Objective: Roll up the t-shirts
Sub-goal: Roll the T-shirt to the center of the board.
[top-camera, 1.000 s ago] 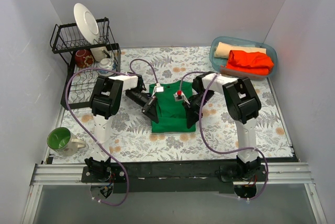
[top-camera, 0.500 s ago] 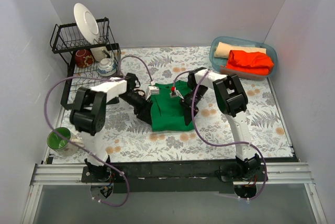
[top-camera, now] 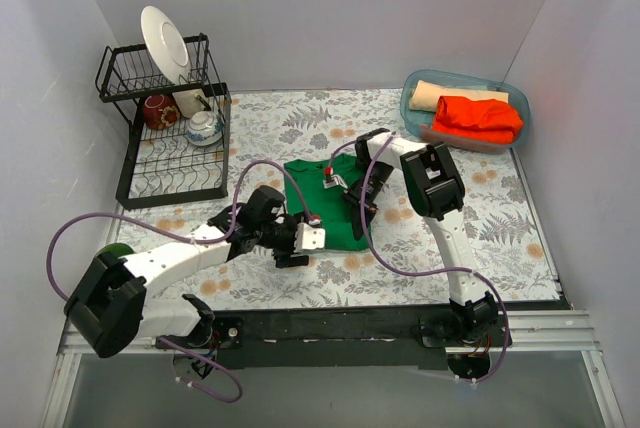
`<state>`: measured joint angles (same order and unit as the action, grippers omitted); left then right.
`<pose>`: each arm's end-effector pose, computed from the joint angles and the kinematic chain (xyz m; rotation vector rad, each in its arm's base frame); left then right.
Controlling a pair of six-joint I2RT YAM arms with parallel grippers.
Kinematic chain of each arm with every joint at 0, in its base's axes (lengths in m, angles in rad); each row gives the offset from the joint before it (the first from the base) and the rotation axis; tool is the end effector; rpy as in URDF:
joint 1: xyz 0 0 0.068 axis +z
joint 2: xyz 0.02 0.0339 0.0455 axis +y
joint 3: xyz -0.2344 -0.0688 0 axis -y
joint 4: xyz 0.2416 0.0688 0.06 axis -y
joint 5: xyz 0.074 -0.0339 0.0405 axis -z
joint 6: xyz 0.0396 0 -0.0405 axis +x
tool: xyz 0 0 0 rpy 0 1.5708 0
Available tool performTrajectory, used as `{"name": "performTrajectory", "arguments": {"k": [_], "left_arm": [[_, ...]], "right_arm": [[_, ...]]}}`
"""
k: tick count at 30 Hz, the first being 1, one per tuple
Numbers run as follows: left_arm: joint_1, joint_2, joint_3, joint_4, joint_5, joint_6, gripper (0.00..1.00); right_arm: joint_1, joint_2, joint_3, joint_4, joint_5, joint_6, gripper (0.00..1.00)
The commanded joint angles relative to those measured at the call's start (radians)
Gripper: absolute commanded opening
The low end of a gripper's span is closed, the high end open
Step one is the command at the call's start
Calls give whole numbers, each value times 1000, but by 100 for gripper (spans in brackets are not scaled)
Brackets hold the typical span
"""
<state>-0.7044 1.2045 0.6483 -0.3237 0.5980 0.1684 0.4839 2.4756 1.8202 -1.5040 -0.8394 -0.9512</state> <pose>0.1691 -0.1730 0.1735 1.2885 2.1164 -0.9667 0.3197 0.2013 0.0751 1.3817 -2.0947 -1.2539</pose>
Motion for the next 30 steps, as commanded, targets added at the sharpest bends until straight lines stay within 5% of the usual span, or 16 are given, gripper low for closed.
{"name": "performTrajectory", "arguments": {"k": [1, 17, 23, 26, 27, 30], "left_arm": [[-21, 58, -4, 233, -122, 23, 65], [-58, 127, -111, 227, -130, 105, 62], [-73, 286, -79, 210, -249, 99, 47], [-73, 340, -53, 172, -268, 100, 27], [-72, 348, -44, 155, -259, 97, 23], [-70, 352, -13, 94, -204, 56, 7]], "right_arm": [[7, 68, 24, 197, 184, -43, 9], [10, 86, 34, 197, 174, -43, 9], [5, 74, 27, 197, 180, -46, 13], [-14, -16, 7, 234, 152, -29, 33], [-43, -56, -37, 263, 137, -23, 55], [-106, -251, -151, 414, 88, -9, 64]]}}
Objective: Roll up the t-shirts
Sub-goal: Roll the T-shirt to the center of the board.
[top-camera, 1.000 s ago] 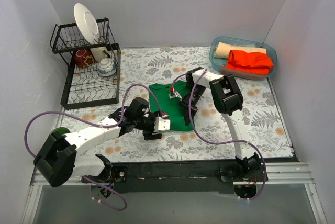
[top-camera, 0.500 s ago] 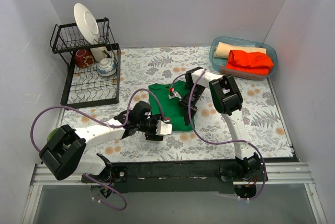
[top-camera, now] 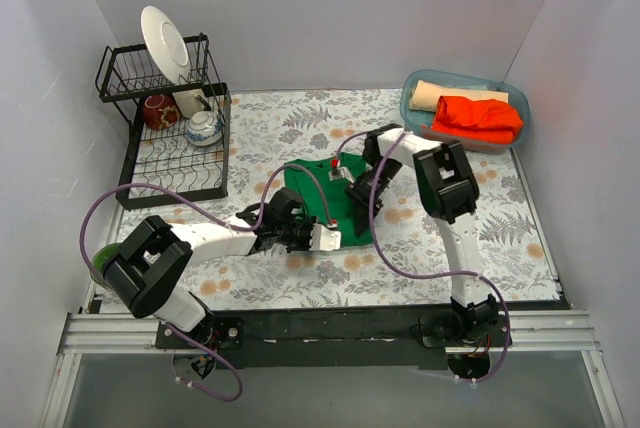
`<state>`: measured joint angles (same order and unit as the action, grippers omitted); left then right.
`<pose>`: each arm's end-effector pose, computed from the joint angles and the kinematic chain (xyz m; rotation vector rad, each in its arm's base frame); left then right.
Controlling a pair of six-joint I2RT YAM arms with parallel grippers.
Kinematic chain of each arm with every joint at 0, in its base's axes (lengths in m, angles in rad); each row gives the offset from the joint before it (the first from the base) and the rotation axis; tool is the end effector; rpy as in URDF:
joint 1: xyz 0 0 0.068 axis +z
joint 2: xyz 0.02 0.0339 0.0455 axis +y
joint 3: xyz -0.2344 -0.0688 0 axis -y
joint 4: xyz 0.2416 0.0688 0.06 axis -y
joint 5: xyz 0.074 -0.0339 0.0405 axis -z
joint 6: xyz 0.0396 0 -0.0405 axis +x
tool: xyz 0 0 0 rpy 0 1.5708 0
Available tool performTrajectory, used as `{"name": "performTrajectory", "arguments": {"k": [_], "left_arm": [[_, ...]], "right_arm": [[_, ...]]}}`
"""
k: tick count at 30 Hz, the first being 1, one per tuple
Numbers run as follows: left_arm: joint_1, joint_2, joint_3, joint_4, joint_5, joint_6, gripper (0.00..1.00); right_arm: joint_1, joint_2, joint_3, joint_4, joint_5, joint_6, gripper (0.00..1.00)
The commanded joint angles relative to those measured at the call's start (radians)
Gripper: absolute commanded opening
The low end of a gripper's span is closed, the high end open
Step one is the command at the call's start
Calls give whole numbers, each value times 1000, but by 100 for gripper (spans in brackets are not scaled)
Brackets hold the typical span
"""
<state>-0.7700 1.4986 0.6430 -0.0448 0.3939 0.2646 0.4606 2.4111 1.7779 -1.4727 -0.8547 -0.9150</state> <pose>0.1872 -0.2027 0.1176 1.3877 2.0875 -0.7009 0.3216 0.1929 0.0893 1.3618 -2.1549 -1.2786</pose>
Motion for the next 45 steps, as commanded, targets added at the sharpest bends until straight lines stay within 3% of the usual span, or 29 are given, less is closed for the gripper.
{"name": "performTrajectory", "arguments": {"k": [1, 3, 8, 14, 16, 21, 31, 35, 36, 37, 38, 39, 40, 43, 45], "left_arm": [[-3, 57, 16, -231, 28, -51, 5], [23, 60, 52, -282, 94, -111, 1], [124, 136, 223, -470, 425, -246, 0], [219, 316, 392, -711, 693, -205, 0], [242, 401, 480, -832, 738, -142, 0], [274, 486, 586, -952, 796, -76, 0], [330, 597, 702, -1099, 835, 24, 0], [345, 604, 701, -1098, 841, 22, 0], [348, 604, 701, -1100, 839, 24, 1], [350, 601, 699, -1100, 829, 25, 7], [356, 592, 692, -1093, 820, 16, 14], [359, 553, 679, -1057, 812, -13, 23], [360, 519, 663, -1028, 800, -36, 27], [360, 342, 560, -824, 691, -178, 42], [360, 241, 470, -666, 605, -249, 47]], "right_arm": [[-95, -234, -135, 420, 111, -41, 66], [-115, -373, -202, 523, 146, -44, 66], [-105, -740, -581, 777, 210, -71, 70], [53, -1084, -981, 1158, 330, -73, 76], [127, -1133, -1037, 1254, 359, -68, 77], [243, -1193, -1124, 1341, 419, -65, 78], [306, -1090, -1187, 1463, 431, -70, 76], [312, -1008, -1210, 1571, 463, -76, 58], [312, -994, -1206, 1581, 473, -74, 39], [312, -965, -1189, 1563, 477, -73, 30], [311, -954, -1139, 1530, 480, -73, 14], [309, -945, -1108, 1498, 480, -73, 7], [305, -940, -1083, 1420, 461, -74, 2], [268, -931, -974, 1218, 346, -97, 1], [248, -909, -867, 1088, 298, -117, 1]]}}
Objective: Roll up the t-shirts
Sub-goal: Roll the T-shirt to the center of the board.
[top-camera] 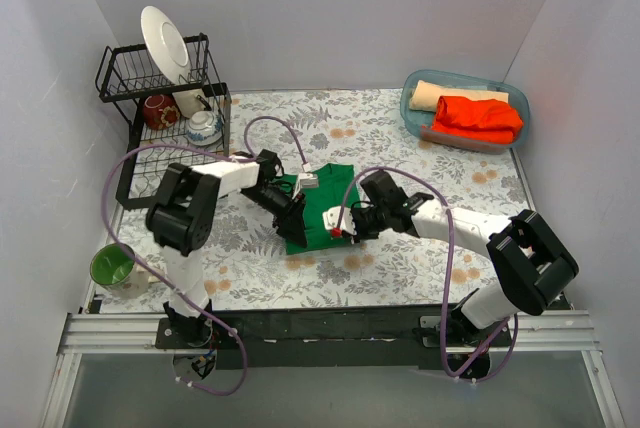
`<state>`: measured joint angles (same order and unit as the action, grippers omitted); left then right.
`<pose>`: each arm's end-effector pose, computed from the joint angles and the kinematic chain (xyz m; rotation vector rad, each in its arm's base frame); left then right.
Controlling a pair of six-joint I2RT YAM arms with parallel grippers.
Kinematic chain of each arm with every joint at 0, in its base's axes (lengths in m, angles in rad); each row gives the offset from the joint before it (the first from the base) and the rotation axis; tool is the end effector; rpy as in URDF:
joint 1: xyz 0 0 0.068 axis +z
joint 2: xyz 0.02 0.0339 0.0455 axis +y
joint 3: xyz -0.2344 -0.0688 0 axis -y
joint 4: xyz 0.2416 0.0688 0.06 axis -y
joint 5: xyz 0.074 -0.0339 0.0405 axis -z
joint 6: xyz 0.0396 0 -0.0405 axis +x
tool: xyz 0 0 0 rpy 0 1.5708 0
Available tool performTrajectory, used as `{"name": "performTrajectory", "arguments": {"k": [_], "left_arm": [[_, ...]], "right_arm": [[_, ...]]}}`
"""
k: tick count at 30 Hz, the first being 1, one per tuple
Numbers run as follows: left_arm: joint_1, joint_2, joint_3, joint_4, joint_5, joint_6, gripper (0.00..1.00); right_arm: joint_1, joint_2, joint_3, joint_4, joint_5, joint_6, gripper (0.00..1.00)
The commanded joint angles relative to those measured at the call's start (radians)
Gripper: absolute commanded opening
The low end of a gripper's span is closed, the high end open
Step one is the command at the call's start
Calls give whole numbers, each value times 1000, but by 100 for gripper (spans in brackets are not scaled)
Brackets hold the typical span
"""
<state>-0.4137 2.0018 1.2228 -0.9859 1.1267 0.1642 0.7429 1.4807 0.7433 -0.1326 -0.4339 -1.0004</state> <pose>0.2736 -0.1592 0.1101 -0.5472 -2.3631 1.4880 0.2016 0.2077 0.1449 -1.9338 1.3770 0.4062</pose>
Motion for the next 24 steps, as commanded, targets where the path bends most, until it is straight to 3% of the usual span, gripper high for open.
{"name": "performTrajectory", "arguments": {"k": [1, 5, 8, 17, 24], "left_arm": [[4, -343, -133, 314, -160, -202, 49], [0, -501, -224, 411, -232, -262, 55], [-40, -587, -296, 444, -286, -243, 56], [-243, -782, -572, 740, -528, -170, 63], [-324, -776, -646, 855, -620, -170, 65]], "right_arm": [[-39, 51, 204, -312, -168, -46, 1], [-60, 122, 317, -609, -235, -95, 1], [-69, 177, 384, -718, -272, -110, 1], [-71, 282, 452, -746, -302, -53, 1], [-71, 300, 447, -740, -309, -52, 1]]}}
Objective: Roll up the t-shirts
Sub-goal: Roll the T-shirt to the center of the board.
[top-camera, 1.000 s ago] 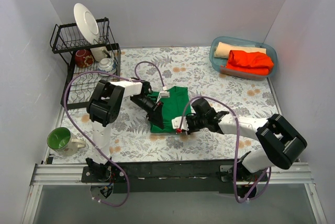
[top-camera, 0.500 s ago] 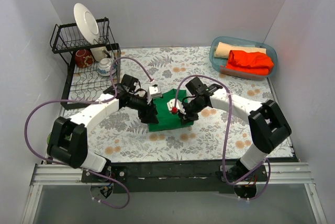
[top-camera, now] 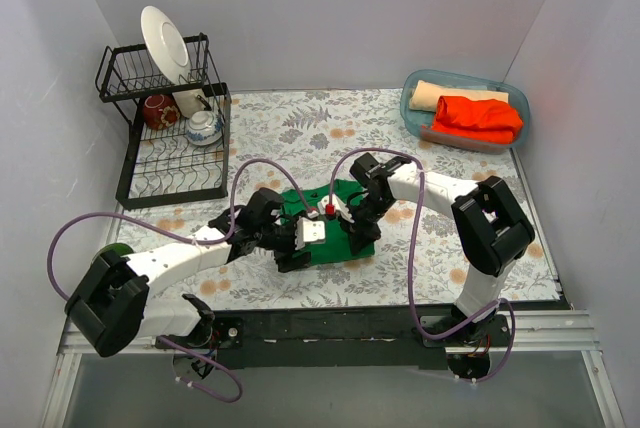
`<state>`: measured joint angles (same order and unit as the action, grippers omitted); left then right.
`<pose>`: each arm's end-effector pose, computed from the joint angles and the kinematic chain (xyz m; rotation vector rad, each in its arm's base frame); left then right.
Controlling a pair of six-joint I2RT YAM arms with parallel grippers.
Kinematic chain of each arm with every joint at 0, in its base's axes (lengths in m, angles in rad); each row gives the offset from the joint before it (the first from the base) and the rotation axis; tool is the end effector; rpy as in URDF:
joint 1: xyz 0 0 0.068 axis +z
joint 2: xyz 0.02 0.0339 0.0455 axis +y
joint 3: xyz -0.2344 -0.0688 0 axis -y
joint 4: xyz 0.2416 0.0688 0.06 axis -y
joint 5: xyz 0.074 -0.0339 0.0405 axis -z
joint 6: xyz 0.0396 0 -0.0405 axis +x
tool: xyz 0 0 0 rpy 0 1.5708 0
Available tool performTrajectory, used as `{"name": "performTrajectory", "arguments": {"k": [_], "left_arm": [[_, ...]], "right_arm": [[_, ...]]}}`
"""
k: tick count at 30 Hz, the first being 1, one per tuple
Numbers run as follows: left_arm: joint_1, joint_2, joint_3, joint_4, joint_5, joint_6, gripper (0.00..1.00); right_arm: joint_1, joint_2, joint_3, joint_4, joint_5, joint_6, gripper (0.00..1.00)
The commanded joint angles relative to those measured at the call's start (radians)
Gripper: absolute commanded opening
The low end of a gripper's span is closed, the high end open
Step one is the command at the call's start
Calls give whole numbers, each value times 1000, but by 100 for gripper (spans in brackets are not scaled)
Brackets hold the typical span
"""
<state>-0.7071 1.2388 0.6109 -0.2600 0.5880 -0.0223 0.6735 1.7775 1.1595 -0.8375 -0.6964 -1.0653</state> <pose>0.1696 -0.1738 0.1588 1.1007 2.2811 -1.0315 0.2279 0.2143 0.1481 -2.1327 1.7262 0.9459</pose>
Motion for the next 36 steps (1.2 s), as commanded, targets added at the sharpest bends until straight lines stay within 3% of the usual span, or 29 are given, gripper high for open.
{"name": "performTrajectory", "arguments": {"k": [1, 7, 8, 11, 12, 15, 20, 28, 36], "left_arm": [[-37, -7, -40, 139, -89, 16, 65], [-58, 37, -79, 160, -91, 42, 61], [-57, 39, -76, 151, -86, 54, 51], [-58, 59, -24, 46, -42, 73, 39], [-57, 83, -1, -49, -25, 85, 25], [-54, 119, 111, -244, 45, 84, 0], [-37, 185, 226, -560, 267, 142, 0], [11, 278, 241, -745, 340, 281, 0], [34, 335, 187, -711, 294, 337, 0]], "right_arm": [[-2, 7, 31, -35, -46, 13, 1], [-2, 11, 8, -12, -45, 27, 1], [-2, 13, 6, -12, -45, 28, 1], [-3, 14, -3, -21, -43, 24, 1], [-3, 14, -3, -44, -48, 21, 1], [-8, 36, 34, -142, -81, -33, 1], [-17, 137, 129, -464, -160, -201, 1], [-20, 238, 173, -471, -179, -196, 1], [0, 358, 353, -474, -247, -153, 2]]}}
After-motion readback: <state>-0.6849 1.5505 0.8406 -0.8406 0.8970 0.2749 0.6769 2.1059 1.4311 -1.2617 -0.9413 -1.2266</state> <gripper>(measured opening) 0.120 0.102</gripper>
